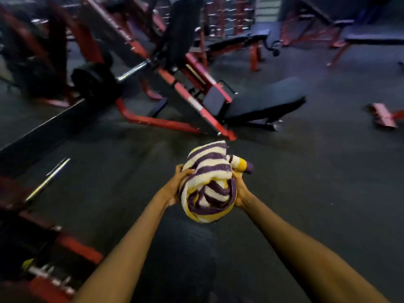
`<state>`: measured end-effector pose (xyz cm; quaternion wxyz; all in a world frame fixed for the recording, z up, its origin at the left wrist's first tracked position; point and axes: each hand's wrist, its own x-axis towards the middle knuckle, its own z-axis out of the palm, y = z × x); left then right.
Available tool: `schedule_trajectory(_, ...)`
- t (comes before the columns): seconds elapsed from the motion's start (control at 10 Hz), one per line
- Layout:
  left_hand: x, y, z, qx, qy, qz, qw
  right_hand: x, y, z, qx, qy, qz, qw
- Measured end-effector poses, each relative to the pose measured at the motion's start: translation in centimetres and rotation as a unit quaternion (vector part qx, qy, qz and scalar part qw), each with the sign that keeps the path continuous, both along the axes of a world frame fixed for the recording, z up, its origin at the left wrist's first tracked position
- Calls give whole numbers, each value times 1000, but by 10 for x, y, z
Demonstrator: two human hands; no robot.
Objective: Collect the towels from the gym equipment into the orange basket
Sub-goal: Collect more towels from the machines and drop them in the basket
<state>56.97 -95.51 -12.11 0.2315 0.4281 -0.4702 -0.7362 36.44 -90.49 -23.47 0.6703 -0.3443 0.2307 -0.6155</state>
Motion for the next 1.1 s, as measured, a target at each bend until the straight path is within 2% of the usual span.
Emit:
schedule_trajectory(0.1,-59,18,13,8,12,-110,994,-28,71,51,261,174,-192,930)
schedule_trajectory(0.2,-115,51,13,42,1,-200,979,-57,120,66,282,96,-255,920)
schedule_trajectory(0.3,-174,99,14,39,-36,-274,960,-100,184,59,251,29,-341,906)
schedule_trajectory(0.4,-227,157,9,36,-26,-320,946,-137,257,45,227,-10,-403,887)
schedule_trajectory(0.5,-277,242,10,52,-14,-384,922,-154,351,55,215,-26,-477,852)
schedule_trajectory(0.7,-352,399,-1,83,20,-490,867,-182,526,62,257,-52,-611,747)
schedule_trajectory(0.8,-378,481,-4,94,41,-536,838,-186,608,65,267,-63,-678,683)
schedule_trajectory(0.9,-398,549,-8,102,48,-592,798,-181,676,74,257,-84,-721,638)
schedule_trajectory(1.0,-413,633,-7,89,44,-663,742,-170,759,76,236,-140,-765,582)
schedule_trajectory(1.1,-432,699,-16,60,11,-704,707,-158,820,75,226,-168,-801,529)
